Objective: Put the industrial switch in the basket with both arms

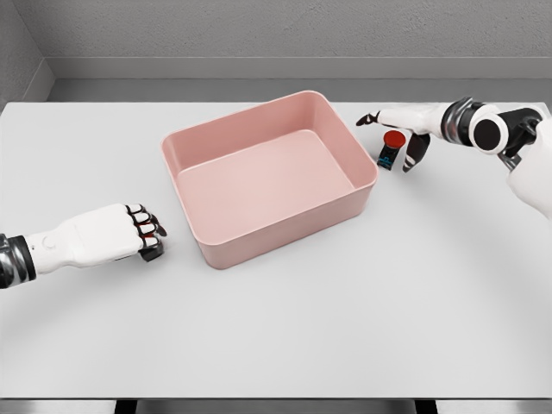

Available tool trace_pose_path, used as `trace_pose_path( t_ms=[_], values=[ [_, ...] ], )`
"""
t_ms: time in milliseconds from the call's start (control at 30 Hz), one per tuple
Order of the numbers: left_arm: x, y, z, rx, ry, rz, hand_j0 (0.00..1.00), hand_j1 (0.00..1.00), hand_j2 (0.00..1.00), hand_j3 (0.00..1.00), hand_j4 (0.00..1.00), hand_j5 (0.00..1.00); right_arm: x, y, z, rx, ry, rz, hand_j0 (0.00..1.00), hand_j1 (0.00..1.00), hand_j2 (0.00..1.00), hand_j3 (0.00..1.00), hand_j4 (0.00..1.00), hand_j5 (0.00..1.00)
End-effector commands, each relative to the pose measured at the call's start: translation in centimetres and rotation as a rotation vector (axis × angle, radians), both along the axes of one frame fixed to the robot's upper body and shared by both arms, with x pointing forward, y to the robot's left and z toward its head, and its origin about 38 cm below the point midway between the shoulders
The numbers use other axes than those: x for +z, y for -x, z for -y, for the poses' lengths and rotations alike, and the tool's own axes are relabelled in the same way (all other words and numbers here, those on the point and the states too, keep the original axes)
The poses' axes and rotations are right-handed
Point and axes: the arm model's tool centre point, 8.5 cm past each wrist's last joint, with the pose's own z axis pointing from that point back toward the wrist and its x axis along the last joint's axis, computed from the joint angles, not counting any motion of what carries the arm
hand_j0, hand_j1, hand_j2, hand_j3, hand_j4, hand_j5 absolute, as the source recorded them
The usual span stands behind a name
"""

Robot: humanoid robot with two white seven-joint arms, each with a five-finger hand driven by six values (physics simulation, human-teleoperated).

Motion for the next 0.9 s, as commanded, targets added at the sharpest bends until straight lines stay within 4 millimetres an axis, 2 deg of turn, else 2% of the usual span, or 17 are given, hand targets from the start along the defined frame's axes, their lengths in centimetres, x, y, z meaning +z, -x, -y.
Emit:
trace_pose_path(
  t_ms=[0, 133, 167, 233, 333, 600, 800, 867],
  values=[
    [0.0, 0.0, 0.0, -0.002, -0.009, -0.002, 0.4, 0.4, 0.4, 0.4, 0.4, 0.4, 0.0, 0.0, 0.4, -0.009, 0.002, -0.001, 1.0, 1.0, 1.0, 1.0, 1.0, 1.0],
    [0.0, 0.0, -0.2, 0.008, -0.023, -0.01, 0.27, 0.27, 0.27, 0.27, 0.27, 0.27, -0.3, -0.2, 1.1, -0.027, 0.03, 0.0, 1.0, 1.0, 1.0, 1.0, 1.0, 1.0],
    [0.0, 0.0, -0.2, 0.009, -0.025, -0.01, 0.26, 0.26, 0.26, 0.26, 0.26, 0.26, -0.4, -0.3, 0.9, -0.023, 0.03, 0.0, 1.0, 1.0, 1.0, 1.0, 1.0, 1.0],
    [0.0, 0.0, -0.2, 0.009, -0.023, -0.012, 0.17, 0.17, 0.17, 0.17, 0.17, 0.17, -0.4, -0.2, 0.8, -0.021, 0.032, 0.0, 1.0, 1.0, 1.0, 1.0, 1.0, 1.0],
    [-0.1, 0.0, -0.2, 0.01, -0.022, -0.014, 0.13, 0.13, 0.13, 0.13, 0.13, 0.13, -0.4, -0.3, 0.7, -0.02, 0.031, 0.0, 1.0, 1.0, 1.0, 1.0, 1.0, 1.0],
    [1.0, -0.5, -0.8, 0.027, -0.021, 0.011, 0.14, 0.14, 0.14, 0.14, 0.14, 0.14, -1.2, 0.0, 0.7, -0.012, 0.069, -0.007, 0.99, 0.99, 0.99, 0.99, 0.99, 0.99],
    [2.6, -1.1, -1.9, 0.056, -0.009, 0.044, 0.14, 0.14, 0.14, 0.14, 0.14, 0.14, -1.2, 0.0, 0.9, -0.015, 0.075, -0.004, 0.89, 0.89, 0.89, 0.89, 0.89, 0.89],
    [3.2, -1.4, -2.3, 0.071, -0.001, 0.059, 0.14, 0.14, 0.14, 0.14, 0.14, 0.14, -1.1, 0.0, 1.0, -0.013, 0.077, -0.002, 0.78, 0.78, 0.78, 0.78, 0.78, 0.78]
  ],
)
